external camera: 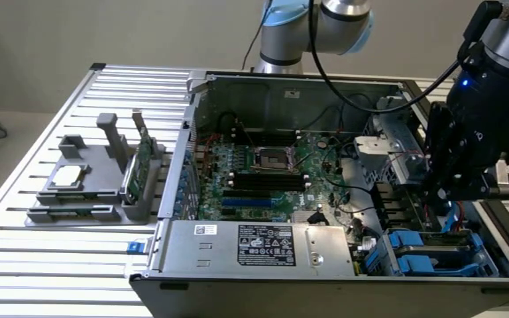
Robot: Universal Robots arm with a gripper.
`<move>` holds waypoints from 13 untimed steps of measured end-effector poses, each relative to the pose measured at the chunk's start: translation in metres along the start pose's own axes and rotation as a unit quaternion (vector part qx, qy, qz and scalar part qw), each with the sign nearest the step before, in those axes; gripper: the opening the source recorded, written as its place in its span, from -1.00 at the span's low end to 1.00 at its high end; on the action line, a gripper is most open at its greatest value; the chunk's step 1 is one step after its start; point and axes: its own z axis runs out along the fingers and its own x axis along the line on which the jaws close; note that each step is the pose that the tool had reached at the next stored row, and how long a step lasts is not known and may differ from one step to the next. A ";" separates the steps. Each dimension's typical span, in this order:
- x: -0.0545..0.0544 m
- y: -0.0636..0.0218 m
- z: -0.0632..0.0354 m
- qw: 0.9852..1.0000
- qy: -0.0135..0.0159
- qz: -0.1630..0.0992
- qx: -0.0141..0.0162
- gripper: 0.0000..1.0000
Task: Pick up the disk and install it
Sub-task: 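Insert the second disk wire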
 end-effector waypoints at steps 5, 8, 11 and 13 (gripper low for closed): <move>-0.003 0.0003 -0.0009 1.000 0.000 0.000 0.000 -0.47; -0.005 0.0004 -0.0004 1.000 0.000 0.000 0.000 -0.47; -0.007 0.0004 0.0011 1.000 0.000 0.000 0.000 -0.47; -0.008 0.0003 0.0028 1.000 0.000 0.000 0.000 -0.47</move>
